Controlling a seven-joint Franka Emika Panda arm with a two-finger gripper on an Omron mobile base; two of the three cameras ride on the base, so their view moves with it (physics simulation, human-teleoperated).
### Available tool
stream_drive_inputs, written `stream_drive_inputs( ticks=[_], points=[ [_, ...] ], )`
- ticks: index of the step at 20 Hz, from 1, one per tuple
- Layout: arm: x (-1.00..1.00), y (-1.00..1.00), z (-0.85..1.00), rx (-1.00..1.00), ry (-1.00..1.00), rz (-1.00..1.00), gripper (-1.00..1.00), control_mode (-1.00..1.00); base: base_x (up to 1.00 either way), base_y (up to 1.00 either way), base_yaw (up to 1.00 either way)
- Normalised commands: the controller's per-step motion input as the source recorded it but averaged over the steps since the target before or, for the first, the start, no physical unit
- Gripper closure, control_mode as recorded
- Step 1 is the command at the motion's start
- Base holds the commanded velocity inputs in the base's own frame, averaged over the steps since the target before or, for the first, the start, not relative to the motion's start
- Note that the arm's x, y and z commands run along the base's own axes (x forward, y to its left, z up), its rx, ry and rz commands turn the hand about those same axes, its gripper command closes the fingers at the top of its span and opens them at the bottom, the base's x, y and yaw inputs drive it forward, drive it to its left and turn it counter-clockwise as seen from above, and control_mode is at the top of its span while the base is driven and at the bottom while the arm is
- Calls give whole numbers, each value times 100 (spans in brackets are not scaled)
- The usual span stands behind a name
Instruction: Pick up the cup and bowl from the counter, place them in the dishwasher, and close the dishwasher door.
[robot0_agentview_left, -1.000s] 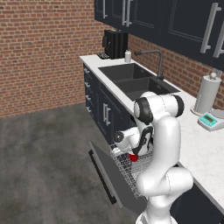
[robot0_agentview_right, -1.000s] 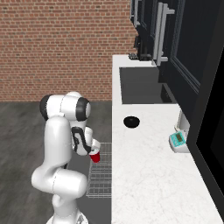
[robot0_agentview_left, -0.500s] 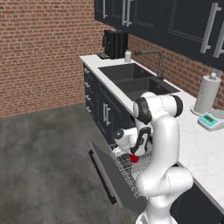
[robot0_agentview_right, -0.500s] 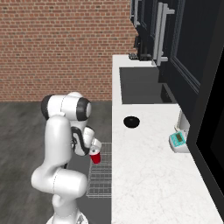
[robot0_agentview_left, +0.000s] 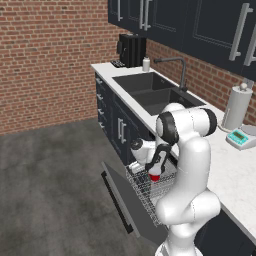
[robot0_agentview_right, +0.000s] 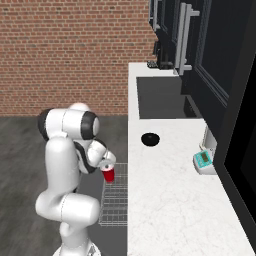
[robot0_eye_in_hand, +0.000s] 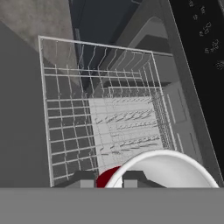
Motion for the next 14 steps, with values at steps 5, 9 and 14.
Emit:
stream_drive_inputs(
  ticks=[5,9,14],
  points=[
    [0,0,40,0,1,0,100,-100,0,0,0],
    [0,0,31,0,3,0,100,-100,0,0,0],
    [0,4,28,0,6,0,100,-100,0,0,0]
  ],
)
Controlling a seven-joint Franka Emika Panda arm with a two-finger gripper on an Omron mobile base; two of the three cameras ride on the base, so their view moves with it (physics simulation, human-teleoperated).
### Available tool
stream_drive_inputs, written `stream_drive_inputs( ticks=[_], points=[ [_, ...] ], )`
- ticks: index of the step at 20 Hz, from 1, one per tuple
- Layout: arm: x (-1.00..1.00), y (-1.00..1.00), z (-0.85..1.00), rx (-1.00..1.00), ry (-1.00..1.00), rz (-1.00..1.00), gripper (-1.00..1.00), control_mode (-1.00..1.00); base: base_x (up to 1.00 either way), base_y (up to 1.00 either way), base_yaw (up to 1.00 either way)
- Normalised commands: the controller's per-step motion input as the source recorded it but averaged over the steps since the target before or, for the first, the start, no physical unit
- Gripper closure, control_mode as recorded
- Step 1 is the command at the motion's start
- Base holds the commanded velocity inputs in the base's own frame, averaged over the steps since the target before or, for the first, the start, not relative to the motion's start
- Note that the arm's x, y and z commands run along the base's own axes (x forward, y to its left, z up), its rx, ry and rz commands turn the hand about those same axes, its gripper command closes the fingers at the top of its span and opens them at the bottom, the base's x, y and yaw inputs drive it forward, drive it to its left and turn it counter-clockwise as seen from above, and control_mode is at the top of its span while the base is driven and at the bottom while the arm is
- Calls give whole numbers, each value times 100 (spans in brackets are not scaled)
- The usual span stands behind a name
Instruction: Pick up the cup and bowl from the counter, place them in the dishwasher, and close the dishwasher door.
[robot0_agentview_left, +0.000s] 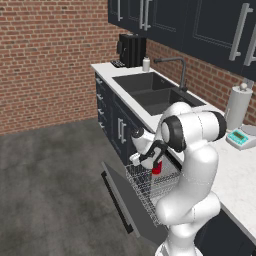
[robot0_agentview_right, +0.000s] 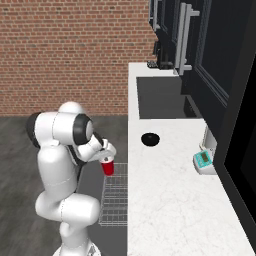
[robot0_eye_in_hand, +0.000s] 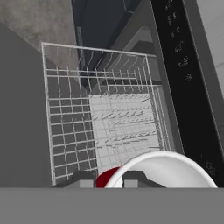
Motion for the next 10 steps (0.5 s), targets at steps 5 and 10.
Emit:
stream_drive_inputs(
  ticks=[5,10],
  points=[
    [-10,15,27,0,8,0,100,-100,0,0,0],
    [-19,20,27,0,7,0,100,-100,0,0,0]
  ],
)
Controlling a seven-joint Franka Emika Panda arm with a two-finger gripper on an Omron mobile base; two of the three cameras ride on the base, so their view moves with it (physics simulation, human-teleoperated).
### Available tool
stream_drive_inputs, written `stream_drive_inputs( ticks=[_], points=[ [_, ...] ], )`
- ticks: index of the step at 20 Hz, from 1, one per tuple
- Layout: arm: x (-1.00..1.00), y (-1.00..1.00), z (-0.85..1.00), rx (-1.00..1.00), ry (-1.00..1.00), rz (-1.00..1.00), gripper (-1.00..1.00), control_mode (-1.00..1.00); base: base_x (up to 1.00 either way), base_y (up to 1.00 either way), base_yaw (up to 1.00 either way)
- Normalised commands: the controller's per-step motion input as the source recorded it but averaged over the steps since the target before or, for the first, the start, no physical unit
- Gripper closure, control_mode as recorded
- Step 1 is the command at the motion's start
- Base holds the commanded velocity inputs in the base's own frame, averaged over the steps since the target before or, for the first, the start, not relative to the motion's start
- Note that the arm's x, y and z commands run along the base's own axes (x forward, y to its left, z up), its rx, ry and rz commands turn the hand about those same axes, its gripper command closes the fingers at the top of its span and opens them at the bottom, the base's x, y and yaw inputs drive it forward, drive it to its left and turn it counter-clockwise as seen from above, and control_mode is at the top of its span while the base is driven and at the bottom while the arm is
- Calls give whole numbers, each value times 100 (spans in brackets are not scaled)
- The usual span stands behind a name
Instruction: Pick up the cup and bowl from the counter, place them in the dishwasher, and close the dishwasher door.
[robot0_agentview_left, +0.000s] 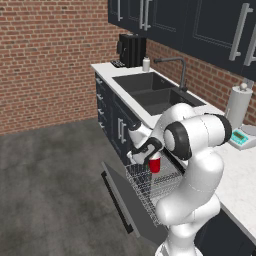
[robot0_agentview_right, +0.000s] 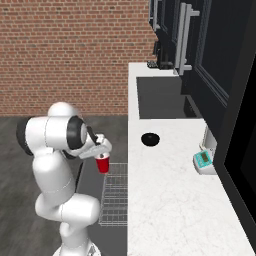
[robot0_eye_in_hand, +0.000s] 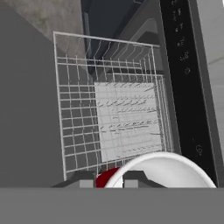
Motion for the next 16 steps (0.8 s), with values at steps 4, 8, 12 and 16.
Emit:
stream_drive_inputs(
  ticks=[4,8,12,16],
  points=[
    [-8,17,20,0,7,0,100,-100,0,0,0],
    [0,11,1,0,4,0,100,-100,0,0,0],
    [2,9,0,0,1,1,100,-100,0,0,0],
    [9,10,-5,0,0,2,100,-100,0,0,0]
  ],
)
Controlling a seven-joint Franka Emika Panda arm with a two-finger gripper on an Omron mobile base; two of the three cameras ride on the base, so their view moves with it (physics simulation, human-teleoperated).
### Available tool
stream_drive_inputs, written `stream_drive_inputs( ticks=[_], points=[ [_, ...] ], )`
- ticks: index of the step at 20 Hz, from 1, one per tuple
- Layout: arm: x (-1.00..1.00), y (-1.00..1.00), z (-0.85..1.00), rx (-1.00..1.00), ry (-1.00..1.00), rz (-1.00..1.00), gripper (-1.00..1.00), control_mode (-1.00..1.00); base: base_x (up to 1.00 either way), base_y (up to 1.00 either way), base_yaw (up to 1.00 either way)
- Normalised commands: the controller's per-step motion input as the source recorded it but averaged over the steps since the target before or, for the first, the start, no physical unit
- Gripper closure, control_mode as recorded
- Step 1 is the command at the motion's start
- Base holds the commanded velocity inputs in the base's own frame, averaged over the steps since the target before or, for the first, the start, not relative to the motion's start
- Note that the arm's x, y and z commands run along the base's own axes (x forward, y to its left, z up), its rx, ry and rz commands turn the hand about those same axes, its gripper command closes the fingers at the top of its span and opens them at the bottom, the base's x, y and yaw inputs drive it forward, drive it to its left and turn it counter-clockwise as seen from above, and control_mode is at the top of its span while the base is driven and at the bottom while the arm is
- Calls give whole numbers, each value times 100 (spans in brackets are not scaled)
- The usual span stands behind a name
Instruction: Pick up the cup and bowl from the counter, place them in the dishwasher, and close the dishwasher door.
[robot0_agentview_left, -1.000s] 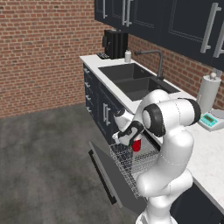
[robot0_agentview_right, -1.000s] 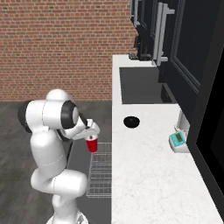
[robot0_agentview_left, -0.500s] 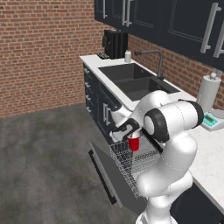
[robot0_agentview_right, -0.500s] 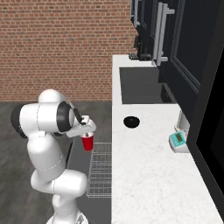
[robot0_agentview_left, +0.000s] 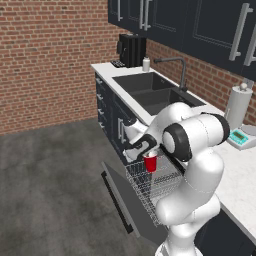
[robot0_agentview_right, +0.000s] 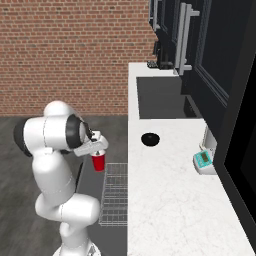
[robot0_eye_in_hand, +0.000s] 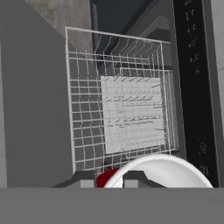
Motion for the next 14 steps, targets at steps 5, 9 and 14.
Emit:
stream_drive_inputs(
  ticks=[5,9,14],
  points=[
    [24,11,-23,0,0,1,100,-100,0,0,0],
    [37,4,-39,0,0,1,100,-100,0,0,0],
    [44,0,-43,0,0,1,100,-100,0,0,0]
  ],
)
